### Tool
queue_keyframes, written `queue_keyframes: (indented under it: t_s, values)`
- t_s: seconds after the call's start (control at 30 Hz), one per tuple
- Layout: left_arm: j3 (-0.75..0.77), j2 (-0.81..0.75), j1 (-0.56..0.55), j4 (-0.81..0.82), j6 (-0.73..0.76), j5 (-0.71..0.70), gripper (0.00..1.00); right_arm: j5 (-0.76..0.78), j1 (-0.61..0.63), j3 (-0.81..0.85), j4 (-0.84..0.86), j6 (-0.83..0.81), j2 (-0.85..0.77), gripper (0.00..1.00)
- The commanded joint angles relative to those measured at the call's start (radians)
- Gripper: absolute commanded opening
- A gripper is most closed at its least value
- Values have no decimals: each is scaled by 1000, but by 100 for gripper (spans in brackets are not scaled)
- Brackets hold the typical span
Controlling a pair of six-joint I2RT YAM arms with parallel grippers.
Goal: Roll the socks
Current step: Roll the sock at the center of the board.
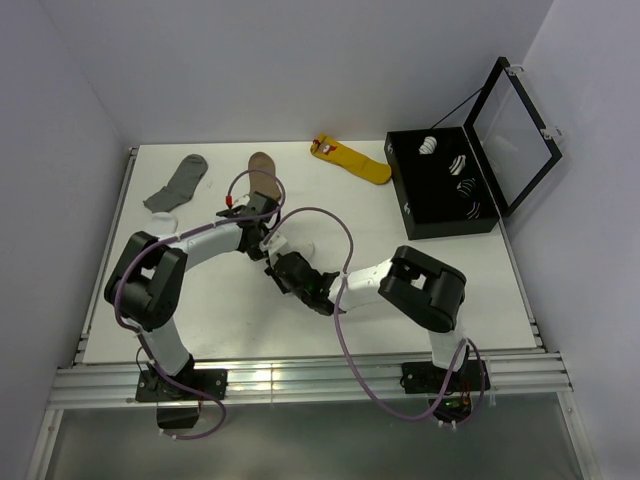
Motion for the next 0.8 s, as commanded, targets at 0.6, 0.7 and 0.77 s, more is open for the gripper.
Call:
queue_keyframes:
  t_s: [0.6,0.7,0.77]
  values:
    - [-513,-483,19,405,-212,29,69,-803,-341,-152,186,494,-45,0]
    - [-599,-564,17,523,-229,37,70,-915,-381,-138,222,579,1,0]
    - [-626,-564,17,569,-232,40,70,-981,-404,-126,255,638,24,0]
